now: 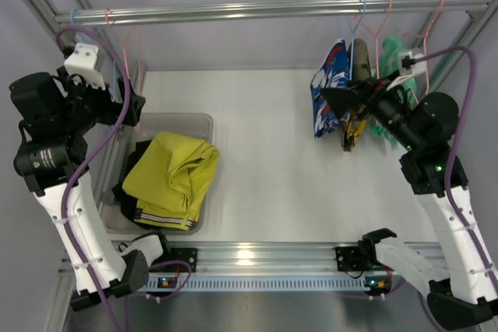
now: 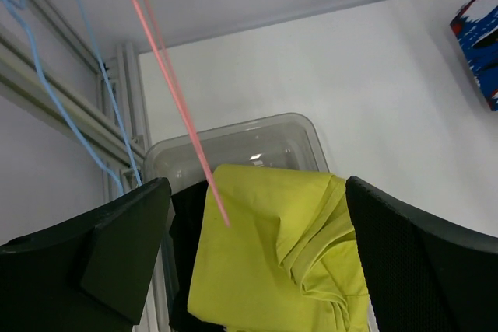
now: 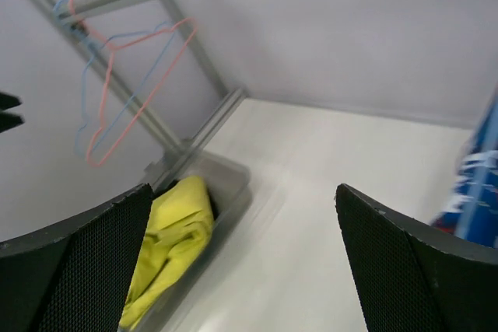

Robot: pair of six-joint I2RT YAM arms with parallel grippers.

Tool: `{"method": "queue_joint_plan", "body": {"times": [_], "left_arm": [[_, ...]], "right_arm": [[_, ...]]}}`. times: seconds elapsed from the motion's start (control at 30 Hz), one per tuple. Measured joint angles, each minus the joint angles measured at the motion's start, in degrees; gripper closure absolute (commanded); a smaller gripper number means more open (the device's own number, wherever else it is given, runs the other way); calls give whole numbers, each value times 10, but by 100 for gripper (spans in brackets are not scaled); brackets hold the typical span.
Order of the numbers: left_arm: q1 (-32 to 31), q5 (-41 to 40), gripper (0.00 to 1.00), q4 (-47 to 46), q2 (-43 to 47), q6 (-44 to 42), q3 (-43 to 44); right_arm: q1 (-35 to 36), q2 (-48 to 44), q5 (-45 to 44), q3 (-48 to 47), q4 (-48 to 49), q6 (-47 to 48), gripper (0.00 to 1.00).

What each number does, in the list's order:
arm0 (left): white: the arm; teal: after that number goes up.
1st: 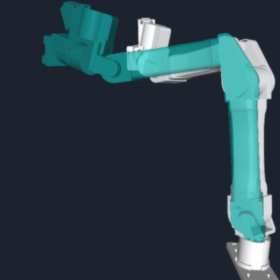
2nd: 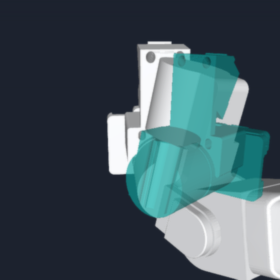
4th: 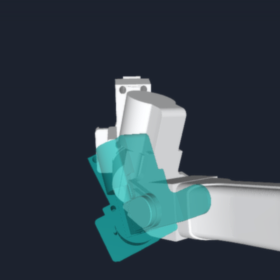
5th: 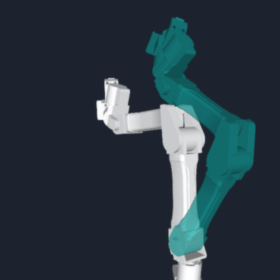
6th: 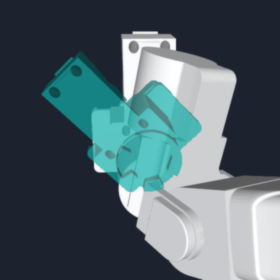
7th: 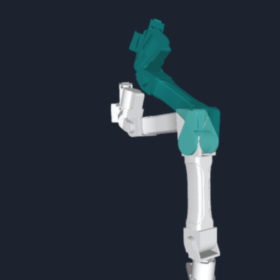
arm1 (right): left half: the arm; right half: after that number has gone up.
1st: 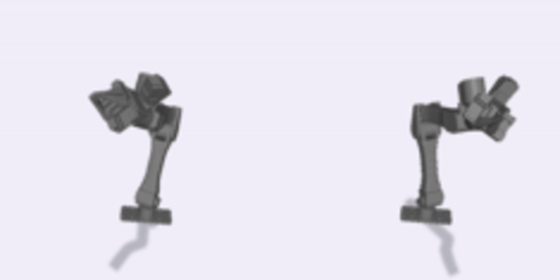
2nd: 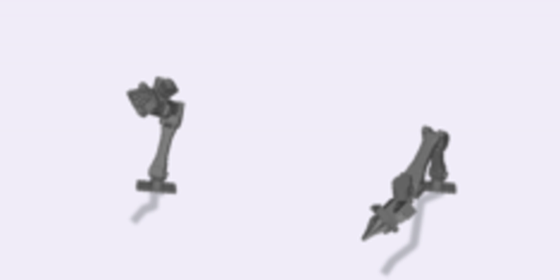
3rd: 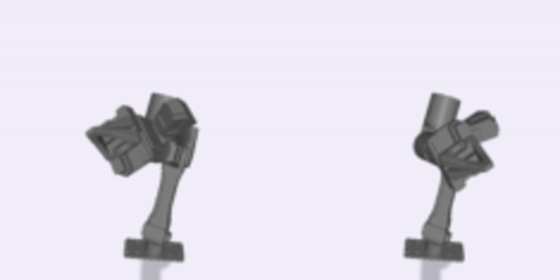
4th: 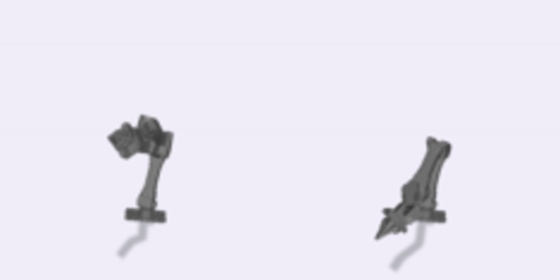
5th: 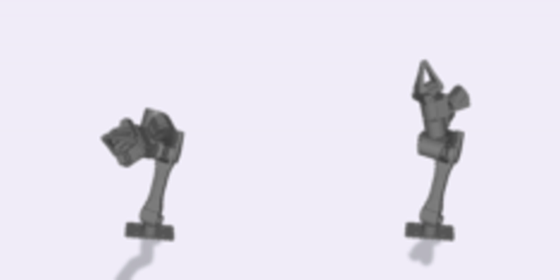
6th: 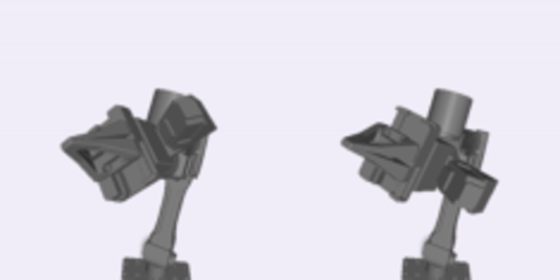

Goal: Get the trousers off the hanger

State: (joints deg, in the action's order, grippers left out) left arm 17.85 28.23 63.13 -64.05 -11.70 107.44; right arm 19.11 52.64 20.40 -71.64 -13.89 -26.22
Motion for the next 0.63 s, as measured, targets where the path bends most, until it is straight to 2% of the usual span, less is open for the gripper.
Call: {"method": "queue_joint_plan", "body": {"times": [0.23,0.43,0.63], "left_arm": [[-8,72,1,-50,-47,19,32],[-67,45,1,-81,-83,32,23],[-75,2,1,-99,-69,41,-37]], "right_arm": [[-135,-114,-54,26,-20,47,0],[-170,-188,-62,49,-42,72,0],[-170,-195,-62,57,-63,82,0]]}}
